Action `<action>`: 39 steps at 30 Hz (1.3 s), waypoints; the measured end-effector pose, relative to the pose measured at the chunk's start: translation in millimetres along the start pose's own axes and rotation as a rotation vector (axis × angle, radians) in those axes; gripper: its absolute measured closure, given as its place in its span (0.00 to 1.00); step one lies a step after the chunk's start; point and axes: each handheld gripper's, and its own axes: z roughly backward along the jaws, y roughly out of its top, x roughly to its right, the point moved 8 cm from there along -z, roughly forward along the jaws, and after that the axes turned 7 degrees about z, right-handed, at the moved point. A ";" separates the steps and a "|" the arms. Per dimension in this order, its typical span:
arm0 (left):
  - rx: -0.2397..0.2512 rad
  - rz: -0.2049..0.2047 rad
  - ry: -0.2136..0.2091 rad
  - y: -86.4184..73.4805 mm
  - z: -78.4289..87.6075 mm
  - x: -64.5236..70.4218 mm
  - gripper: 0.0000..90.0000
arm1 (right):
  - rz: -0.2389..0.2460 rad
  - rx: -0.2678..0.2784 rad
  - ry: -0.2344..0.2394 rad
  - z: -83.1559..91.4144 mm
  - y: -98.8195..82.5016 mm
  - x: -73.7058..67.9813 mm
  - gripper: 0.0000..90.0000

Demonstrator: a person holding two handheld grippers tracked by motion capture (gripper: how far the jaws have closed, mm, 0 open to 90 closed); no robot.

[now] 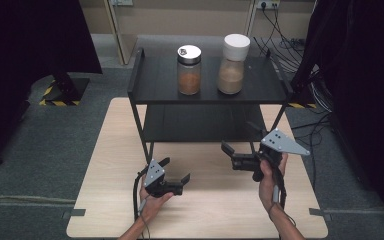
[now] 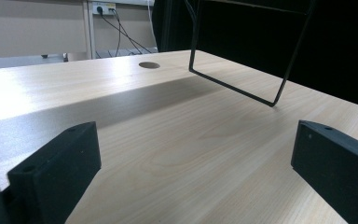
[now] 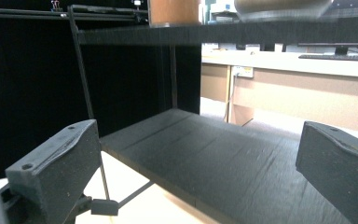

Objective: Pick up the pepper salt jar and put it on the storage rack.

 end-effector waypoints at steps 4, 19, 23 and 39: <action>0.001 -0.001 0.000 0.1 0.3 0.1 0.01 | -0.008 0.001 -0.003 1.8 -13.3 -1.3 0.00; 0.002 0.002 0.001 -0.2 0.3 -0.3 0.01 | -0.032 -0.021 -0.019 3.9 -66.9 -7.3 0.00; 0.001 0.001 0.000 -0.3 0.2 -0.1 0.01 | -0.034 -0.024 -0.018 4.4 -79.1 -8.7 0.00; 0.001 0.000 0.000 -0.2 0.4 -0.2 0.01 | -0.038 -0.059 -0.019 0.0 -122.5 -19.3 0.01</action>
